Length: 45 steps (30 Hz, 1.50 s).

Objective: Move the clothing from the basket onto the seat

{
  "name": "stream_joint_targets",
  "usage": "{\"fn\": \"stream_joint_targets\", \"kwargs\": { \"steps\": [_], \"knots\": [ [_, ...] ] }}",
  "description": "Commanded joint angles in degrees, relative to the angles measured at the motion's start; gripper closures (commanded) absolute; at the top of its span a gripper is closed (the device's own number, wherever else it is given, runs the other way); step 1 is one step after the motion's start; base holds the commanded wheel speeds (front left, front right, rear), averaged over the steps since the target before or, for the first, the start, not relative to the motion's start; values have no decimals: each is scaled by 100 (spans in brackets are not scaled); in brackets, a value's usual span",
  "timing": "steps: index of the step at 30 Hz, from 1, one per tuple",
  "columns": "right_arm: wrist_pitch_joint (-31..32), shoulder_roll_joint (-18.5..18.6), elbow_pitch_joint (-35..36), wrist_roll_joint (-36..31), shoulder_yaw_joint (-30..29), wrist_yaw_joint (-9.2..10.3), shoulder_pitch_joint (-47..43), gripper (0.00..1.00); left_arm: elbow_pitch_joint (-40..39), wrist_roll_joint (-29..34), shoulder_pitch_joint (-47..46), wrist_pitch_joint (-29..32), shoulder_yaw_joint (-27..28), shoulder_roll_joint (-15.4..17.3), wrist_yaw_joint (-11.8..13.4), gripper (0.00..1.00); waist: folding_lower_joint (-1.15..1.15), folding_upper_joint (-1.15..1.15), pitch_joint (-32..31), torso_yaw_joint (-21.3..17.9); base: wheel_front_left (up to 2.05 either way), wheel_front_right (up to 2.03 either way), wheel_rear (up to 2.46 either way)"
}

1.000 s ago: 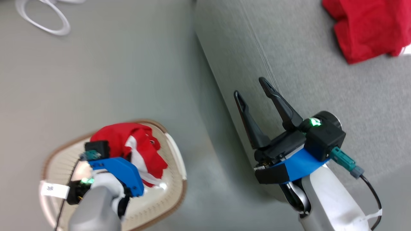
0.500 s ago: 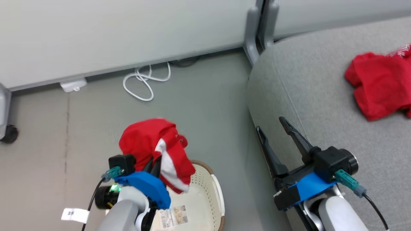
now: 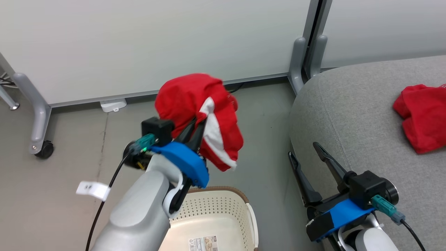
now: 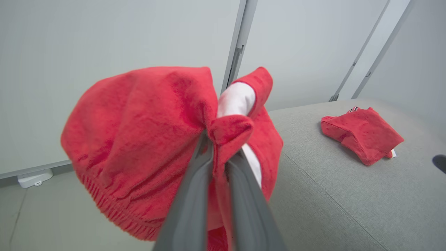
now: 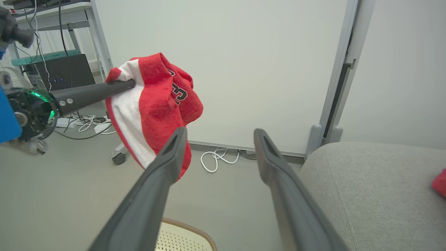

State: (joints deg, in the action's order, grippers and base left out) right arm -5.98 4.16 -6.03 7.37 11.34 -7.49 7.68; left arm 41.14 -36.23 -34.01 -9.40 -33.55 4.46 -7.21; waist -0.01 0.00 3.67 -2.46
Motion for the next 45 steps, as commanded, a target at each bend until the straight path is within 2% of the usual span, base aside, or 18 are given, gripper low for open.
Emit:
{"fn": "stream_joint_targets", "kwargs": {
  "steps": [1,7,17,22,27,32,37,43,44,45],
  "knots": [
    [17,2,40,7,-19,-1,-67,0,-51,57,-174,44,-75,18,-36,100,1,0,13,23,0,0,0],
    [63,-17,39,-25,-63,-1,-120,0,-187,44,-719,307,-615,-46,-35,100,1,0,65,124,0,0,0],
    [64,-57,-52,-50,-9,-1,-16,0,-180,-342,-1145,209,-1145,-148,-35,100,1,0,192,125,0,0,0],
    [174,-38,-232,-29,228,-1,242,0,-217,-581,-1231,129,-1383,-152,-35,100,1,0,245,91,0,0,0],
    [249,-66,-722,114,608,-1,794,0,-248,-782,-1311,60,-1619,-150,30,100,1,0,303,70,0,0,0],
    [150,-101,-1475,-67,808,-1,1391,0,-327,-1033,-1405,3,-1885,-152,99,100,1,0,327,129,0,0,0],
    [-95,-121,-2203,-212,793,-1,1811,0,-428,-1293,-1491,-45,-2188,-153,181,100,1,0,301,199,0,0,0],
    [-612,-127,-2685,171,719,-1,2102,0,-447,-1577,-1528,-141,-2489,-153,272,100,1,0,228,223,0,0,0],
    [-654,-127,-2766,223,741,-1,2133,2,-445,-1626,-1531,-145,-2544,-153,284,100,1,0,211,226,0,0,0],
    [-695,-127,-2830,259,759,-1,2167,45,-440,-1671,-1537,-154,-2590,-154,296,100,1,0,196,225,0,0,0]
  ]
}}
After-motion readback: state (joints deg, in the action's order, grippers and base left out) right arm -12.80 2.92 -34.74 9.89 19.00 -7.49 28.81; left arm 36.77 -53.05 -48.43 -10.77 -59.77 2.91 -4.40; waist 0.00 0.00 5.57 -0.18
